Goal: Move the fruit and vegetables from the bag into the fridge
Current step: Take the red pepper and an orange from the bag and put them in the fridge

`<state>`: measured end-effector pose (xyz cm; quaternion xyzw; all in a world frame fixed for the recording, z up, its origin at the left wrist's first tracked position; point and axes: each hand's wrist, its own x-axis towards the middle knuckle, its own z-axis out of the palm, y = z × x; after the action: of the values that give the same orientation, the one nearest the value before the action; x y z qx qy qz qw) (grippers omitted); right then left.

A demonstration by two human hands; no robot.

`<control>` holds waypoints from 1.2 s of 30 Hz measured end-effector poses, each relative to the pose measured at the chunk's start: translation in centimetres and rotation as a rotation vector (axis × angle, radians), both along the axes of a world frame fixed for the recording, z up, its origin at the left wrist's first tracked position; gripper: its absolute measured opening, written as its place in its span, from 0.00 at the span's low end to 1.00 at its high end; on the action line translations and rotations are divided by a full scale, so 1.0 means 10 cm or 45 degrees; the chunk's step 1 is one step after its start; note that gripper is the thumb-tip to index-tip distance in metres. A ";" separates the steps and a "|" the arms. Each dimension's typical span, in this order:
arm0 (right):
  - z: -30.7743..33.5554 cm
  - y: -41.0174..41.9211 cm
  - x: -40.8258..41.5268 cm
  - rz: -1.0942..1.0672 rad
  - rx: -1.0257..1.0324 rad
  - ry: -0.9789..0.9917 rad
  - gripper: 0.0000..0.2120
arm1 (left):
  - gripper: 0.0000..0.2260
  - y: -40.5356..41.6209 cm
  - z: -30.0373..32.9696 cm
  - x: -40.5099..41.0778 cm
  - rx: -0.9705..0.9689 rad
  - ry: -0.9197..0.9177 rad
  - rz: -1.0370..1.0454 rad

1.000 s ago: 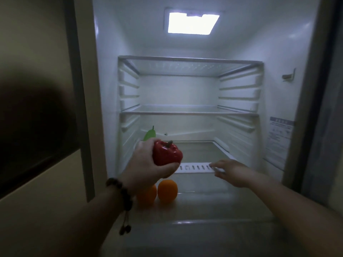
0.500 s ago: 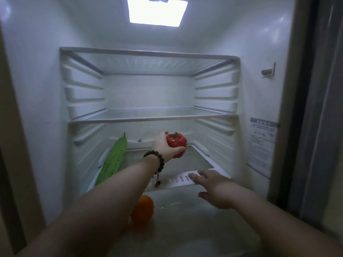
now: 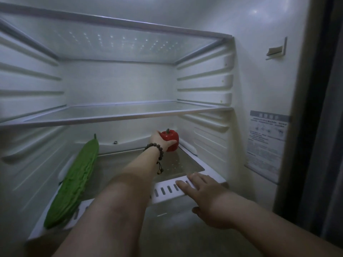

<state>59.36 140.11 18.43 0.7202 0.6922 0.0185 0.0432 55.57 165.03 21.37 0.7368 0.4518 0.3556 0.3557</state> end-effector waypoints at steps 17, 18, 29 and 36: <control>0.07 -0.01 -0.02 -0.071 -0.030 0.101 0.34 | 0.36 -0.58 0.14 -0.55 0.407 0.244 0.044; 0.11 -0.02 -0.02 -0.077 -0.031 0.130 0.33 | 0.35 -0.70 0.11 -0.65 0.439 0.300 0.044; 0.13 -0.31 -0.35 -0.165 0.202 0.262 0.30 | 0.23 -1.94 -0.03 -1.35 0.831 0.545 -0.025; 0.20 -0.97 -0.55 -0.311 0.641 0.396 0.30 | 0.26 -2.44 0.01 -1.45 0.893 0.595 -0.104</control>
<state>53.83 130.40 20.43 0.7802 0.5726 0.0738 -0.2409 41.12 140.58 21.50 0.8913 0.3423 0.2969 -0.0148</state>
